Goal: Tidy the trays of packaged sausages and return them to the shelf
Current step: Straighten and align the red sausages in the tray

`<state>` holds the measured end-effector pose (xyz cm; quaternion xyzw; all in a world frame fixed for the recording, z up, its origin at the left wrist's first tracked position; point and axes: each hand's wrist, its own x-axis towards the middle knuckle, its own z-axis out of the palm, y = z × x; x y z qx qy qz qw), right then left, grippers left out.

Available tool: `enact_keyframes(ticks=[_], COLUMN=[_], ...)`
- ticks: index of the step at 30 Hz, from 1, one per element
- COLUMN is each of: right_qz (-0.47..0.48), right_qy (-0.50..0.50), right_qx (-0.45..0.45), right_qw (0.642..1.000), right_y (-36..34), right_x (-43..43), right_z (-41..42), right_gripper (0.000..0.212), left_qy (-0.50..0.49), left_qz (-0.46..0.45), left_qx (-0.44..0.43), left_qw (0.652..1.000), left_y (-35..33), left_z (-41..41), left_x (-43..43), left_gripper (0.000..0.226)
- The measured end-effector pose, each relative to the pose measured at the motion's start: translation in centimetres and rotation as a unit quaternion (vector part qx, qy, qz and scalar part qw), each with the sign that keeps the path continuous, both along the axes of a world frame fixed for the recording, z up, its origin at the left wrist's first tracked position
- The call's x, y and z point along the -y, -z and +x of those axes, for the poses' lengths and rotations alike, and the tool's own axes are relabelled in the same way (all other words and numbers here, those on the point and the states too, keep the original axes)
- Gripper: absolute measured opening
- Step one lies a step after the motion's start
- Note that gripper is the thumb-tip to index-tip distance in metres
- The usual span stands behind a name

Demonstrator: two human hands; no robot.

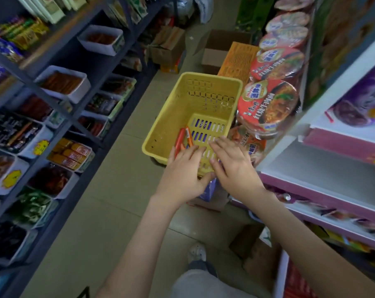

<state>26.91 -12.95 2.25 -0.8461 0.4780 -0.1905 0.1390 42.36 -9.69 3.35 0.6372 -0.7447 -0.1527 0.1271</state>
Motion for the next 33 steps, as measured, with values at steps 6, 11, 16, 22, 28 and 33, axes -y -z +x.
enact_keyframes(ticks=[6, 11, 16, 22, 28, 33], right_qz=[0.042, 0.114, 0.267, 0.384, 0.356, 0.262], right_qy=[0.005, 0.043, 0.171, 0.206, 0.116, 0.108], right_qx=[0.021, -0.006, -0.036, -0.082, -0.119, -0.194], right_qw=[0.999, 0.993, 0.948, 0.896, 0.92, 0.939], right_y=[2.8, 7.8, 14.6, 26.7, 38.4, 41.3], right_x=[-6.8, -14.4, -22.9, -31.0, -35.9, -36.9], right_z=[-8.7, -21.2, -33.9, -39.9, -38.3, -37.5], right_gripper=[0.05, 0.051, 0.053, 0.059, 0.06, 0.047], left_qy=[-0.041, 0.007, 0.112, 0.213, 0.292, 0.337], left_qz=[-0.089, -0.056, 0.124, 0.219, 0.178, 0.202], left_qx=[0.086, 0.046, 0.08, 0.175, 0.227, 0.218], left_qw=[0.991, 0.997, 0.983, 0.936, 0.912, 0.893], left_y=[2.6, 8.2, 16.0, 26.8, 37.4, 40.4], left_z=[-9.7, -20.6, -29.5, -33.8, -37.4, -38.9], left_x=[-6.1, -13.2, -20.3, -25.0, -27.6, -29.9], left_gripper=[0.062, 0.059, 0.055, 0.042, 0.035, 0.022])
